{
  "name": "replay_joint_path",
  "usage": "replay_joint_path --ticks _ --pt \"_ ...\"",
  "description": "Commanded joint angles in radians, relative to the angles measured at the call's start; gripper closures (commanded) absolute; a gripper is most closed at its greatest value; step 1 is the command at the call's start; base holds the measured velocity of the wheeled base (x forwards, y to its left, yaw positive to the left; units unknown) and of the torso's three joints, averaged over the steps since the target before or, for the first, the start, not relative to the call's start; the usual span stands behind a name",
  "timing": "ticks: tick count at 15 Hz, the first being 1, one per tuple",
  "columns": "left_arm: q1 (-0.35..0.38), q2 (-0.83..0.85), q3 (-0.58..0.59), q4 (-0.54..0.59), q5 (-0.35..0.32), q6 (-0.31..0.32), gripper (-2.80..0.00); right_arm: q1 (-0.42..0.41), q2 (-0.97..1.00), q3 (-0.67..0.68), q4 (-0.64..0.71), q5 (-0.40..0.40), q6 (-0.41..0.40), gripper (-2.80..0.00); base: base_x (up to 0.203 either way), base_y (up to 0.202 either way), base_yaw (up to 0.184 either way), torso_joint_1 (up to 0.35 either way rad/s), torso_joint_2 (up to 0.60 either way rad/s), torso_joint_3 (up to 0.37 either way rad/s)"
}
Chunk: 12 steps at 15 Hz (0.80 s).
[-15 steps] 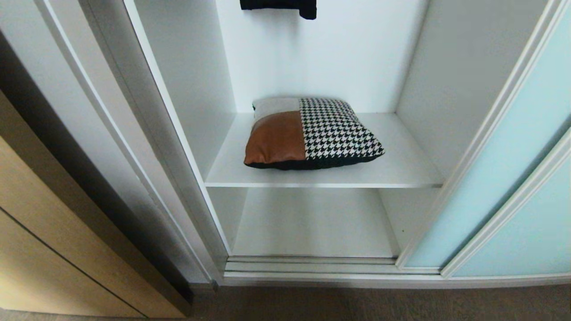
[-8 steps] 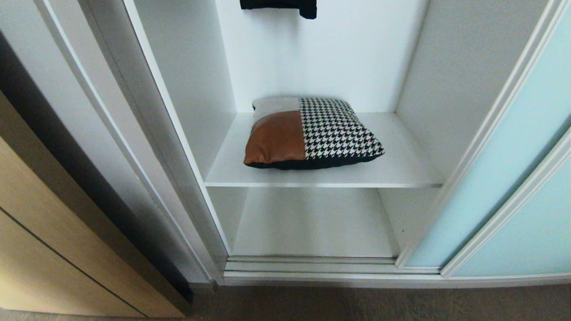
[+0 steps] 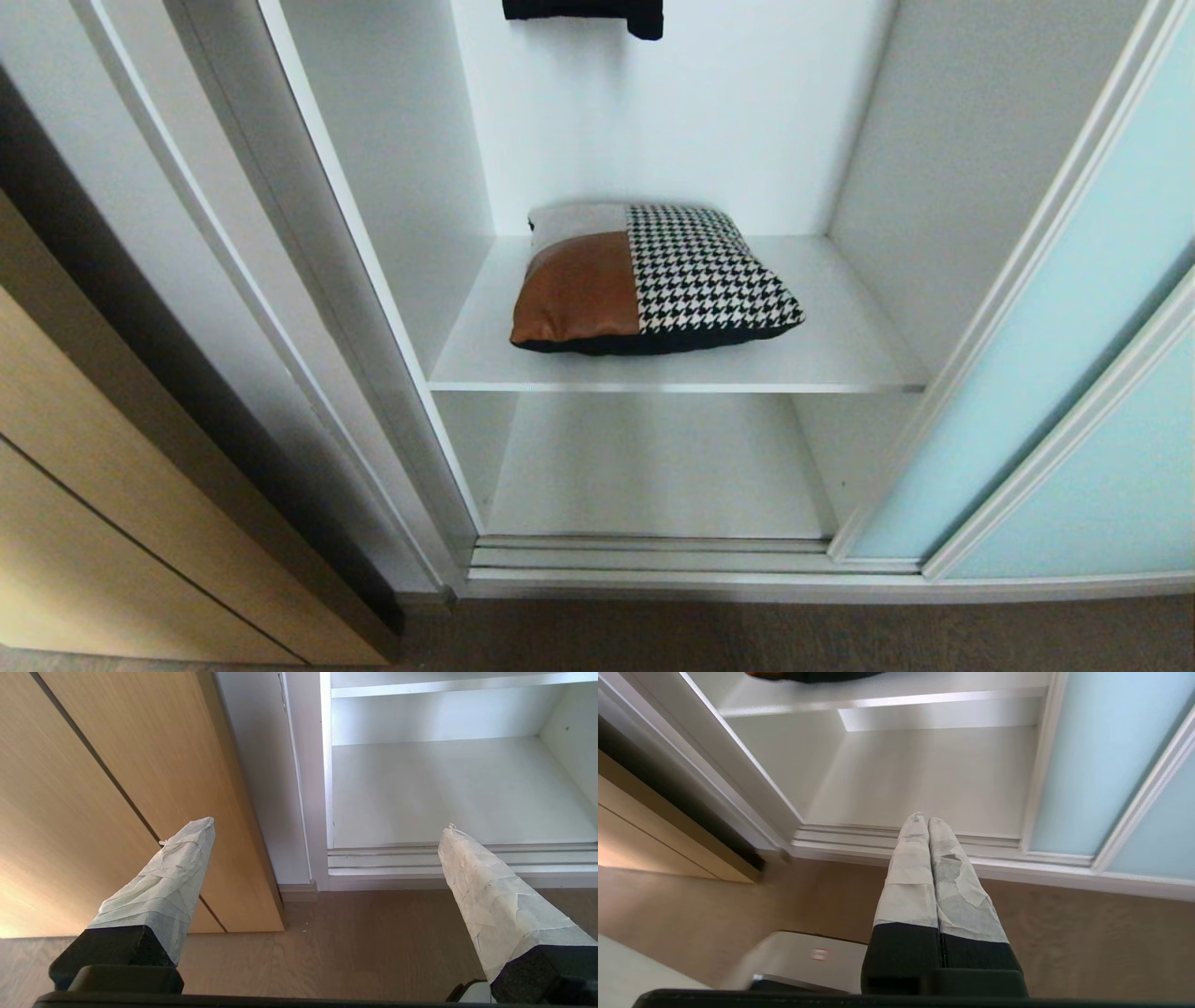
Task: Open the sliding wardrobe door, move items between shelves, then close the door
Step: Close the door
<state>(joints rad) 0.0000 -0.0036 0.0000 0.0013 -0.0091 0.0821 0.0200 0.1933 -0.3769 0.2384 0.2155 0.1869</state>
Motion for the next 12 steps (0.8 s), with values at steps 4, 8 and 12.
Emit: replay_joint_path --ticks 4,8,12 --pt "0.000 0.004 0.002 0.000 0.000 0.001 -2.80 0.000 -0.002 0.142 -0.144 -0.065 -0.104 0.00 0.000 0.000 0.000 0.000 0.00 0.000" --pt "0.000 0.004 0.002 0.000 0.000 0.001 -2.80 -0.004 -0.058 0.249 -0.219 -0.116 -0.201 0.00 0.000 0.000 0.000 0.000 0.00 0.000" --pt "0.000 0.004 0.002 0.000 0.000 0.001 -2.80 -0.012 -0.150 0.245 -0.115 -0.119 -0.239 0.00 0.000 0.000 0.000 0.000 0.00 0.000"
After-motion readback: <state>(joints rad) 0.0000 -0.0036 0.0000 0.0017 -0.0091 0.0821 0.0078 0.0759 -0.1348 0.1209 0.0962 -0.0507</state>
